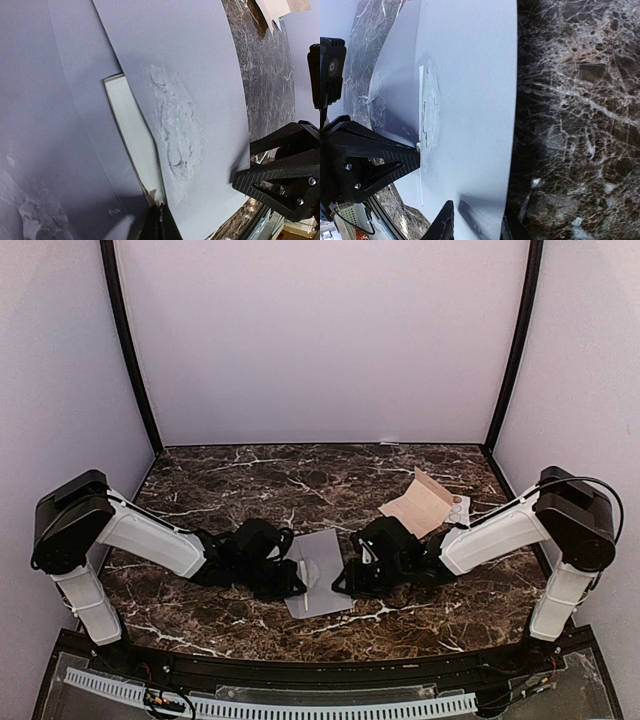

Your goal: Place the letter into the envelope and seal it

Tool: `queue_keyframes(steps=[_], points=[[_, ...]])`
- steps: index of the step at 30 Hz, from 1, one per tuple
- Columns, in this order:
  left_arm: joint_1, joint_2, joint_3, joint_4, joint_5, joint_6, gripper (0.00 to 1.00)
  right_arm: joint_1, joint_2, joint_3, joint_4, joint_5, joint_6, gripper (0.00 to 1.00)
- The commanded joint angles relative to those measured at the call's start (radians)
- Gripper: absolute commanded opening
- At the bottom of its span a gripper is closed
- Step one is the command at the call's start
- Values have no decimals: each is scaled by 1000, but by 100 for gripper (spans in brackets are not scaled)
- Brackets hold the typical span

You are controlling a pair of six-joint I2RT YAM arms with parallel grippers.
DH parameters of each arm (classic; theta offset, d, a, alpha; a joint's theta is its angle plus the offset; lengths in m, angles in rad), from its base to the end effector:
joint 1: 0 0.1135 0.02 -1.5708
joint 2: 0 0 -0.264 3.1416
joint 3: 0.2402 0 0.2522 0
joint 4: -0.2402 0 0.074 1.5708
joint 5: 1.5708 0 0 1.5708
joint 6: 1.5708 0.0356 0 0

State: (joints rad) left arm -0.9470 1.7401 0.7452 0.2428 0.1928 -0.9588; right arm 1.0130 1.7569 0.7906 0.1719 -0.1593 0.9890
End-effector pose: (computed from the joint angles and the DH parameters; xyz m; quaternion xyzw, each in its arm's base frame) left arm 0.1859 -0.2700 0.1265 0.0329 0.9133 -0.3741 0.1575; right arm 0.1720 0.2863 0.1276 -0.0412 0.9222 0.3574 0.1415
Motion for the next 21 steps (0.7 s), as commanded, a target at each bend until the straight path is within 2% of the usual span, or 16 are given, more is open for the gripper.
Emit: queue_keyframes(steps=[1, 21], points=[[-5, 25, -12, 6, 25, -6, 2, 22, 28, 13, -11, -10, -4, 27], [-6, 17, -16, 32, 26, -6, 2, 23, 18, 19, -26, 0, -6, 29]])
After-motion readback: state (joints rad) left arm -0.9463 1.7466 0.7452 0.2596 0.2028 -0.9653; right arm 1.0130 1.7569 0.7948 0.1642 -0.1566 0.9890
